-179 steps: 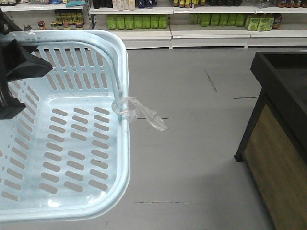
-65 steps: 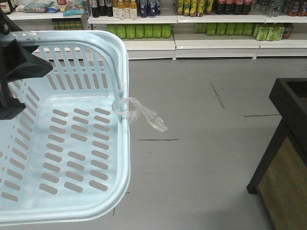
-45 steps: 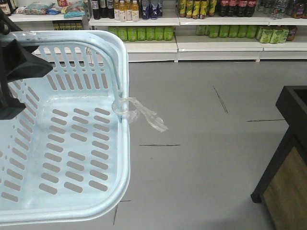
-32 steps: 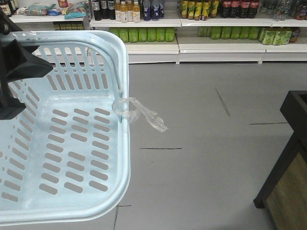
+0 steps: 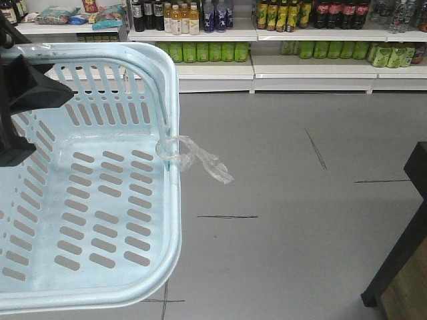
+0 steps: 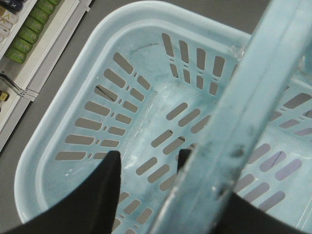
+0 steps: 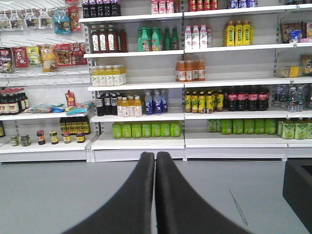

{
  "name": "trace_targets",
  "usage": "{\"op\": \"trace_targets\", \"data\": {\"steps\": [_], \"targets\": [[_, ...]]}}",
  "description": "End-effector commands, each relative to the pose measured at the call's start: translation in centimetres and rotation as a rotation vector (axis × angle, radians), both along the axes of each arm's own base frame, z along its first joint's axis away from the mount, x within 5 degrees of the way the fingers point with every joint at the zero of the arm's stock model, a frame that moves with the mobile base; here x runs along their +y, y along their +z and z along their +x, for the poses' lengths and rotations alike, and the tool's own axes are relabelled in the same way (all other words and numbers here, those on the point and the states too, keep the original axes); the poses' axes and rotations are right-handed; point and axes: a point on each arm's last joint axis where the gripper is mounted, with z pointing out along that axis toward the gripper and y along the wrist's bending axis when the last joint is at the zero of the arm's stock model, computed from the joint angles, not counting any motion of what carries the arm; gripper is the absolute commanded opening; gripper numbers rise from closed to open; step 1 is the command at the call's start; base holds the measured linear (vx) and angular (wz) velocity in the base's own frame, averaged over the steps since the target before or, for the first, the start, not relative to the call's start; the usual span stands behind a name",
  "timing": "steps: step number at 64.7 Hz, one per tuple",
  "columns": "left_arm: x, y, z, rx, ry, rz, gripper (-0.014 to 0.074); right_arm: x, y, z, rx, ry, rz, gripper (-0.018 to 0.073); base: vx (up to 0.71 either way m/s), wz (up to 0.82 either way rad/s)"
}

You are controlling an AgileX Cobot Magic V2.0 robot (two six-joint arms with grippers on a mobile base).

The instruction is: Pick three apples into basket with both arms

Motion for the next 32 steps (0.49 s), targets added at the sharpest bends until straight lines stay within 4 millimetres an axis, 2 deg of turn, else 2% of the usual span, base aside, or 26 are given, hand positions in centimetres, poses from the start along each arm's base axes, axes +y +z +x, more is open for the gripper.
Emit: {"op": "trace_targets", "data": {"steps": [1,32], "targets": [[0.62,1.72,-0.76,-0.082,0.003,-0.063,-0.0006,0.05,0.23,-0.10,-0.069,0.004,-0.007,-0.0009,0.10,0.03],[0.62,1.72,-0.76,-0.082,0.003,-0.063,-0.0006,0.05,0.23,-0.10,-0.069,0.004,-0.007,-0.0009,0.09,0.01]]}}
